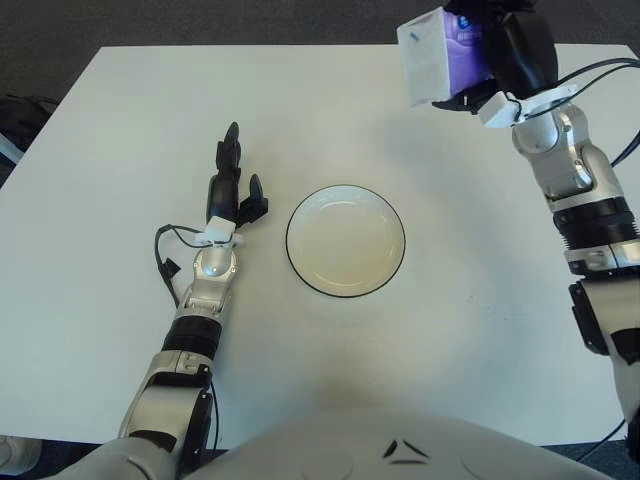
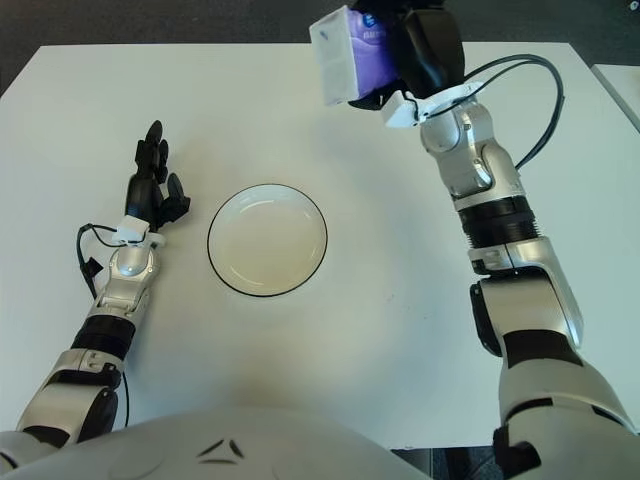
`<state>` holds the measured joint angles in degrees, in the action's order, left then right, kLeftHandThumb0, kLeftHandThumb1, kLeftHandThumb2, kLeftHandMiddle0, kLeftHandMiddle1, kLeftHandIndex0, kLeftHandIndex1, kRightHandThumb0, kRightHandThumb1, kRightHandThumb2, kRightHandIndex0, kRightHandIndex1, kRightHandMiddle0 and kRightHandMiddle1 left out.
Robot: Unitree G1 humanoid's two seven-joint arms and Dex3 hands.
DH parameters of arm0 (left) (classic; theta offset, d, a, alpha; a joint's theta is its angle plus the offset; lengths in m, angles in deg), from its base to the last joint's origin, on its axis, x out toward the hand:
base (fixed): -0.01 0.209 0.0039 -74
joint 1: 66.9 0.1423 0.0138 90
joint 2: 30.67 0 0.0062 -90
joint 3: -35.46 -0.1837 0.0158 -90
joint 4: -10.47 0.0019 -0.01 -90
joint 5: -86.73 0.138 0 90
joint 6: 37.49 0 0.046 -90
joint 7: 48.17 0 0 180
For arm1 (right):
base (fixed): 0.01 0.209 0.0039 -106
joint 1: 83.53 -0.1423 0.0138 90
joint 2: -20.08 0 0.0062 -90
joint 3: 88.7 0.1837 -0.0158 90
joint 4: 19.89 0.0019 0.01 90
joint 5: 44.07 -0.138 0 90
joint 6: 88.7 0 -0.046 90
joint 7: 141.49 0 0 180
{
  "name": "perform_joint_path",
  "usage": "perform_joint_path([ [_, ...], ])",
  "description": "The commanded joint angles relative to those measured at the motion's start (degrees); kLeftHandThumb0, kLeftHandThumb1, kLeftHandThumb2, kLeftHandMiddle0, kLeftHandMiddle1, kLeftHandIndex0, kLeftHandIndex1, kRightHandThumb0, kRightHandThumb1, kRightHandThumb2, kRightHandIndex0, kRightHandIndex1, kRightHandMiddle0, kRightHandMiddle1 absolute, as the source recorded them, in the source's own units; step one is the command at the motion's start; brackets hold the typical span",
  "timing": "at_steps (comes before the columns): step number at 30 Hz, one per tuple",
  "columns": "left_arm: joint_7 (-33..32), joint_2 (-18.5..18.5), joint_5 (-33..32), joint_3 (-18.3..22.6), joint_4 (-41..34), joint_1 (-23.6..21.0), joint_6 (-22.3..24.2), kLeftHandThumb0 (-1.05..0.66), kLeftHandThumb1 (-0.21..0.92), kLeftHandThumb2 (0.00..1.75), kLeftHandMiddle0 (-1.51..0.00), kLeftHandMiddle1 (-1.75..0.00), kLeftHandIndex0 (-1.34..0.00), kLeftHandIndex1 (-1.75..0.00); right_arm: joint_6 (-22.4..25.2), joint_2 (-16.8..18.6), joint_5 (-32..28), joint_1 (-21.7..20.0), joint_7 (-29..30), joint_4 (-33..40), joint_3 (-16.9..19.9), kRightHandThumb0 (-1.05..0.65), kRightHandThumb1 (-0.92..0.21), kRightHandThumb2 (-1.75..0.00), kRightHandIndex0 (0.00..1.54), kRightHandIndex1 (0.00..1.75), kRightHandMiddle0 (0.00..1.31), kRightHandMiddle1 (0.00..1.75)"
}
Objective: Put the tissue paper into the plate.
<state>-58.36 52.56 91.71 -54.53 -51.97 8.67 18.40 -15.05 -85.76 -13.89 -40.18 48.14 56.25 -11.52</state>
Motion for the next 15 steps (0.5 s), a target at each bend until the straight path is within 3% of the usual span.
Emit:
perform_joint_path([
  [1,0.3,-1.6,1.9,-1.2,11.0,11.1,-1.2,-0.79,0.92,0.94,-0.20,-0.01,0.00,-0.36,2.8,2.9,-1.3,4.0,-3.2,7.2,0.7,-0.05,-0.28,-1.32,1.28,1.75,1.03,1.75],
  [5,0.4,-1.3,2.0,-1.2,10.6,11.2,-0.7,-0.79,0.92,0.94,-0.20,0.00,0.00,-0.36,2.9,5.8,-1.2,7.6,-5.4,13.0,-1.1,-0.05,-0.28,-1.32,1.28,1.75,1.02,1.75],
  [11,0.5,-1.1,1.9,-1.1,10.4,11.2,-0.4,-0.80,0.92,0.94,-0.20,-0.01,0.00,-0.36,1.2,7.0,-2.7,10.3,-9.3,17.1,-1.2,-0.05,-0.27,-1.32,1.28,1.75,1.02,1.75],
  [15,0.7,-1.0,1.9,-1.0,10.4,11.0,-0.4,-0.79,0.92,0.94,-0.20,-0.01,0.00,-0.36,0.2,7.7,-6.0,14.1,-13.6,22.4,-1.8,-0.05,-0.26,-1.34,1.28,1.75,1.01,1.75],
])
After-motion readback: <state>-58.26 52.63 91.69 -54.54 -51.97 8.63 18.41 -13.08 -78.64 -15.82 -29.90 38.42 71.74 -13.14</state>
